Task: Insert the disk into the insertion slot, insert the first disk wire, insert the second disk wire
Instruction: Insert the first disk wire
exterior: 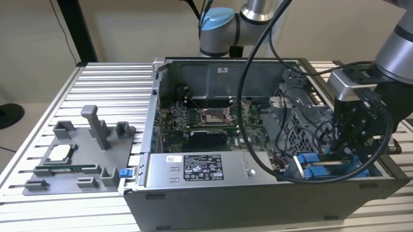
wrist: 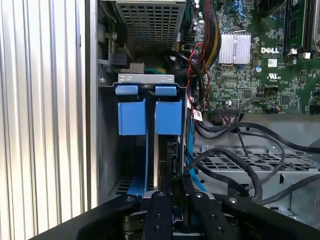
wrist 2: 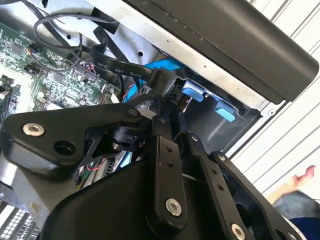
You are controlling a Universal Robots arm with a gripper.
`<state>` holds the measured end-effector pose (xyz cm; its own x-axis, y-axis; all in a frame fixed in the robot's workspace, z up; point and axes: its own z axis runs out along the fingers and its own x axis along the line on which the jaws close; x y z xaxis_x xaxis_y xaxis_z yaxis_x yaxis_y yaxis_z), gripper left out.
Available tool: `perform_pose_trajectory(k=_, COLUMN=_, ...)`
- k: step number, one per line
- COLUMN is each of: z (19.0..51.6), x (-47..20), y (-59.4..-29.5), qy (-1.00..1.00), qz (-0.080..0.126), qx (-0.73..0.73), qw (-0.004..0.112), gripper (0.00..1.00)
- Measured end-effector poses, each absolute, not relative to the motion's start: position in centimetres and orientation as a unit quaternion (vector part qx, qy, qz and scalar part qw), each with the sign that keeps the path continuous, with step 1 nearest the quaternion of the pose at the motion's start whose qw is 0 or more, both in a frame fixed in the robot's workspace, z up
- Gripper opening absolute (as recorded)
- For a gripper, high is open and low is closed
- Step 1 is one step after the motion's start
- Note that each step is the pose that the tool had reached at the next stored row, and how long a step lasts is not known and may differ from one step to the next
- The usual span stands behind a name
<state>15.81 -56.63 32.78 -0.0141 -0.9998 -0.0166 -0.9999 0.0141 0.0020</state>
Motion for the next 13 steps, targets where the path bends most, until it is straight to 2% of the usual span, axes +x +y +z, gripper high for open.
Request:
perform_pose_trajectory(k=1, z=32.8, x=15.8, y=-56.6, qy=0.712, qz=0.007, qx=-0.702, qw=0.005, gripper=1.00)
perform_pose_trajectory(k=9, z=33.0, x=15.8, y=-56.6, qy=0.712, qz=0.006, qx=-0.702, qw=0.005, gripper=1.00)
perform_pose_trajectory(k=13, z=34.7, x=15.8, y=-56.6, qy=0.712, qz=0.006, qx=-0.702, qw=0.005, gripper=1.00)
